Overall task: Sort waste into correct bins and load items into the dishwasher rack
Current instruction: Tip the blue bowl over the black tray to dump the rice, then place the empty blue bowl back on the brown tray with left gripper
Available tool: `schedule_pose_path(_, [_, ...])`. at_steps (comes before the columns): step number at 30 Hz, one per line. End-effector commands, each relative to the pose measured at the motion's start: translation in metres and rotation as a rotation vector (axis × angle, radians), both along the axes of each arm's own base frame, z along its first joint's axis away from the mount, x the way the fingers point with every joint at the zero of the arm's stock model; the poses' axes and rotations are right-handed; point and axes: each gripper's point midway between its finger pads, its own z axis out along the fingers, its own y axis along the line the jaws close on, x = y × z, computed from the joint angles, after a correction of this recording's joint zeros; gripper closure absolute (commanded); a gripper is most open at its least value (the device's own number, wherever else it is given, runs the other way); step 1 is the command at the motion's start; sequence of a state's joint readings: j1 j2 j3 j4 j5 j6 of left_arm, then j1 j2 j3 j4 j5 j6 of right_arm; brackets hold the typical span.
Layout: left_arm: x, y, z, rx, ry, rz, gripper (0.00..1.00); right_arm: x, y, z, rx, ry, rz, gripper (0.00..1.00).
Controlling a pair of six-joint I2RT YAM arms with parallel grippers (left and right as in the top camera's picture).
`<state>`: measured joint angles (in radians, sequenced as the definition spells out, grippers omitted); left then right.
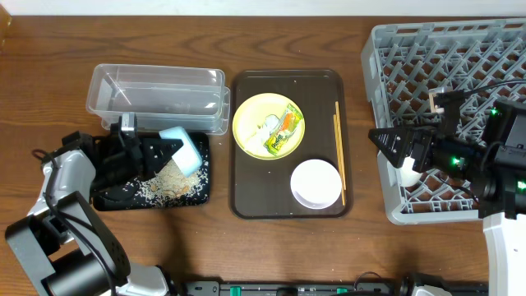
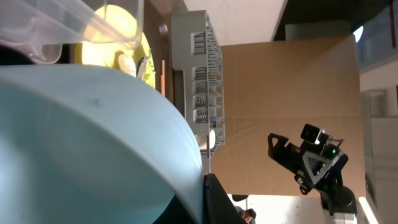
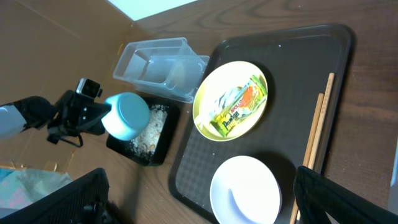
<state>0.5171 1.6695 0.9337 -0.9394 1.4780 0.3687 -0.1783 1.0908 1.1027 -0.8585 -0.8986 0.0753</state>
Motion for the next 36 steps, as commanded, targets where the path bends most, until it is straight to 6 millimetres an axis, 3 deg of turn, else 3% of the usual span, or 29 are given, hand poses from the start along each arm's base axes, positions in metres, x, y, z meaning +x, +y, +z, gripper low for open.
schedule_pose_path(1, [-0.005, -0.004, 0.009, 0.014, -0.005, -0.014, 0.94, -0.001, 0.001, 0.009, 0.012, -0.017, 0.002, 0.07])
schedule_pose_path(4, [-0.020, -0.017, -0.003, 0.123, 0.057, -0.091, 0.94, -0.001, 0.001, 0.009, 0.012, -0.018, 0.002, 0.07])
schedule_pose_path(9, [-0.035, -0.044, 0.002, 0.278, 0.086, -0.184, 0.94, 0.002, 0.000, 0.011, 0.008, -0.037, 0.002, 0.07])
schedule_pose_path(15, [-0.047, -0.085, -0.017, 0.641, 0.169, -0.255, 0.94, 0.003, 0.000, 0.012, 0.006, -0.046, 0.002, 0.07])
schedule_pose_path(22, [-0.051, -0.147, -0.054, 1.046, 0.107, -0.284, 0.94, 0.003, 0.000, 0.012, 0.009, -0.042, 0.000, 0.07])
schedule_pose_path(28, [-0.057, -0.177, -0.093, 1.228, 0.094, -0.301, 0.94, 0.003, 0.000, 0.012, 0.020, -0.029, -0.009, 0.07])
schedule_pose_path(30, [-0.060, -0.186, -0.105, 1.236, 0.105, -0.325, 0.90, 0.003, 0.000, 0.012, 0.020, -0.029, -0.008, 0.07])
schedule_pose_path(32, [-0.062, -0.192, -0.112, 1.237, 0.110, -0.335, 0.78, 0.003, 0.000, 0.012, 0.020, -0.029, -0.009, 0.07])
schedule_pose_path(36, [-0.060, -0.198, -0.098, 1.219, 0.100, -0.336, 0.66, 0.003, 0.000, 0.012, 0.020, -0.029, -0.008, 0.07])
